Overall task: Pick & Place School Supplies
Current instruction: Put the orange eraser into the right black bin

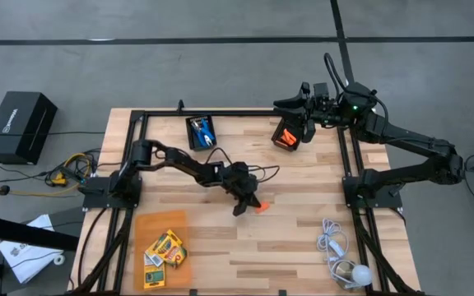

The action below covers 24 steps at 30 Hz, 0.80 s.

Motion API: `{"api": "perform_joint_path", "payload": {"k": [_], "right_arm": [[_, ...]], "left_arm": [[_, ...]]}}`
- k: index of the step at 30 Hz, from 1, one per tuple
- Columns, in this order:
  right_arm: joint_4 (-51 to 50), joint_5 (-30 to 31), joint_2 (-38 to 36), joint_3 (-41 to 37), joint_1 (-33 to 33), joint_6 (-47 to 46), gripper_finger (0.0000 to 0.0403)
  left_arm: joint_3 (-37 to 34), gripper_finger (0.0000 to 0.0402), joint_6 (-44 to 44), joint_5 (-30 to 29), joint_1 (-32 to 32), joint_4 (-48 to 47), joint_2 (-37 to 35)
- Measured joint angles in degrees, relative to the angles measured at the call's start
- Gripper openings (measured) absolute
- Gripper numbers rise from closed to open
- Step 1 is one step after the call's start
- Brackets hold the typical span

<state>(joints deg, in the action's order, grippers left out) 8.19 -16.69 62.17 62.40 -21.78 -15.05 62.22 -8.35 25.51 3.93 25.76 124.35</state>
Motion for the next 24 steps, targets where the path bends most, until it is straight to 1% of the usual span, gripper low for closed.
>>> {"api": "perform_joint_path", "payload": {"k": [2,4,13,19,24], "right_arm": [[0.0,0.0,0.0,0.0,0.0,0.0,0.0107],[0.0,0.0,0.0,0.0,0.0,0.0,0.0107],[0.1,0.0,0.0,0.0,0.0,0.0,0.0107],[0.2,0.0,0.0,0.0,0.0,0.0,0.0107],[0.2,0.0,0.0,0.0,0.0,0.0,0.0107]], "left_arm": [[0.0,0.0001,0.7,0.0,0.8,-1.4,0.0],[0.0,0.0001,1.6,-1.5,1.7,-2.1,0.0],[-0.1,0.0001,2.7,-1.1,2.9,-3.0,0.1],[-0.1,0.0001,0.2,-1.0,2.4,-2.1,0.2],[-0.1,0.0001,-1.4,-0.5,0.4,-1.4,0.2]]}}
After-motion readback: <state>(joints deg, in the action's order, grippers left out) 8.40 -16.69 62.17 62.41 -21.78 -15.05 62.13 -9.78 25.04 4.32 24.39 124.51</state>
